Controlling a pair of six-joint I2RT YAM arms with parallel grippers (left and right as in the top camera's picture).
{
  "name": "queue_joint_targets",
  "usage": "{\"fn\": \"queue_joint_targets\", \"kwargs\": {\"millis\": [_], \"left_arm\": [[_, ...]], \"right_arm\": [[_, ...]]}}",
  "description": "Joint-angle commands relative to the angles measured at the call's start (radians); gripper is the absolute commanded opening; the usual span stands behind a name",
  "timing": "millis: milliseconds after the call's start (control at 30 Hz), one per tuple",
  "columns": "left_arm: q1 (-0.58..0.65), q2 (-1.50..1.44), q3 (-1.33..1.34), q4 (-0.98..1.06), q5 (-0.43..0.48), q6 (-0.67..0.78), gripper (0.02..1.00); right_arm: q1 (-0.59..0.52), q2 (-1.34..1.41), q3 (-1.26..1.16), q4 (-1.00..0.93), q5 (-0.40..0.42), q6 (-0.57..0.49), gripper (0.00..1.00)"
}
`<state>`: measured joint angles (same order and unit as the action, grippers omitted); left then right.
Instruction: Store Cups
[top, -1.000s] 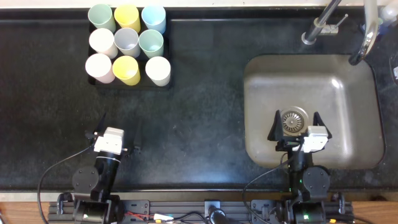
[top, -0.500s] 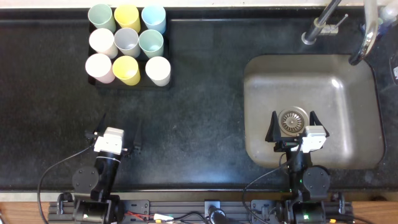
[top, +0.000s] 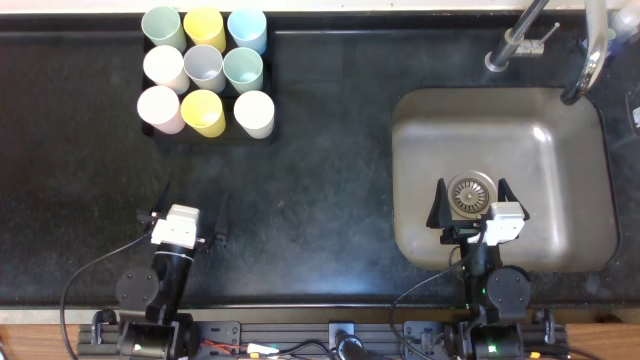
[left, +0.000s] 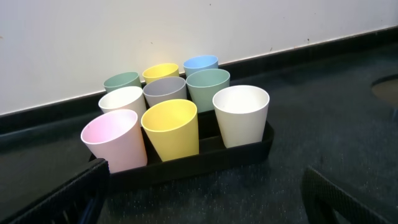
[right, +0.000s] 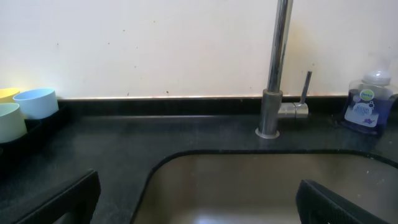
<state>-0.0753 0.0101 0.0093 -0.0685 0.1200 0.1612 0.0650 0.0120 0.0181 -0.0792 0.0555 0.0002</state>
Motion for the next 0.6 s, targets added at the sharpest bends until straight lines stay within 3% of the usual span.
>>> {"fn": "queue_joint_targets", "kwargs": {"millis": [33,533,600], "left_arm": [[0.002,-0.007,-0.001,-0.005,0.007,0.014,0.998],[0.002,-0.007,-0.001,-0.005,0.010,0.013,0.998],[0.002,-0.007,-0.001,0.003,0.010,-0.063,0.998]], "right_arm": [[-0.006,-0.009,-0.013,0.004,-0.006,0.008,0.998],[-0.005,-0.010,-0.013,0.004,-0.006,0.008,0.998],[-0.004,-0.010,-0.013,0.004,-0.006,0.008,0.998]]}}
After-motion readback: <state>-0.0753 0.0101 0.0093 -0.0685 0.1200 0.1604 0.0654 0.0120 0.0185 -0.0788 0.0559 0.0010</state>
